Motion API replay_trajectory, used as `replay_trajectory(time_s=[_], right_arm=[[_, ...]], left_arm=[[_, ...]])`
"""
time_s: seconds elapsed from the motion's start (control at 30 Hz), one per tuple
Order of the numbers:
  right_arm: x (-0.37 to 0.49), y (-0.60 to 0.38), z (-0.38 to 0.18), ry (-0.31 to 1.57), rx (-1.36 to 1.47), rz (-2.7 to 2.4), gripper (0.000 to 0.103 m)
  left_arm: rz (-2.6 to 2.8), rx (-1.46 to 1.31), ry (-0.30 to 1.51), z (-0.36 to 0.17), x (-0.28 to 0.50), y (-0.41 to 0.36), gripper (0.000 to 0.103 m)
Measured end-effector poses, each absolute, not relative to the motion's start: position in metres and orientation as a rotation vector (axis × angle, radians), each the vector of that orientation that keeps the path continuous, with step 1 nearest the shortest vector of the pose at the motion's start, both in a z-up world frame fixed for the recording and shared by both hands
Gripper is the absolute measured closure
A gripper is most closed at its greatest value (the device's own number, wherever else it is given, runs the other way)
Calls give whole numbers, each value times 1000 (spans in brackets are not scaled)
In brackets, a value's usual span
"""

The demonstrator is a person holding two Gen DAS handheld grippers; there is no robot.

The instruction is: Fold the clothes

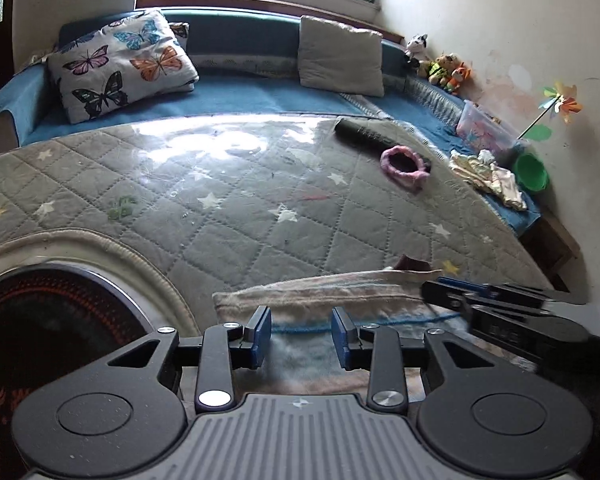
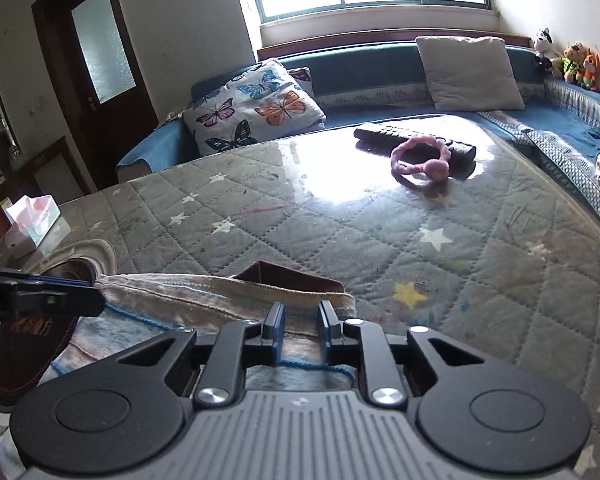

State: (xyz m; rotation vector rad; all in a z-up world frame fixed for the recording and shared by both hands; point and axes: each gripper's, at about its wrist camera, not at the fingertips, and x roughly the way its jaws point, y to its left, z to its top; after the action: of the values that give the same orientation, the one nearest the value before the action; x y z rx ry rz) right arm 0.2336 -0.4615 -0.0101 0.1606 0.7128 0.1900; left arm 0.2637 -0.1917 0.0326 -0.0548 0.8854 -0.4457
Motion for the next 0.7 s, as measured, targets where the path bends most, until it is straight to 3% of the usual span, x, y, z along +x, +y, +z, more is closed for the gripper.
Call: replay_trajectory(time_s=[0.23,0.4,0.6,0.67,0.7], right_arm=[[234,-446,10,650,139,259,85],[254,-429,-10,704,114,268,84],[246,-428,-5,700,99,262,83],[240,-429,-1,692,88,259,66],[235,-430,2,689,90,260,64]], left_arm=[[-451,-57,901,20,276,-195,68],[-458,-47,895,18,277,-196,68],[-457,-37,882,21,270,-197,58],[-452,-26,874,24,264,-197,53],[-450,-22,870,26,260,-197,51]])
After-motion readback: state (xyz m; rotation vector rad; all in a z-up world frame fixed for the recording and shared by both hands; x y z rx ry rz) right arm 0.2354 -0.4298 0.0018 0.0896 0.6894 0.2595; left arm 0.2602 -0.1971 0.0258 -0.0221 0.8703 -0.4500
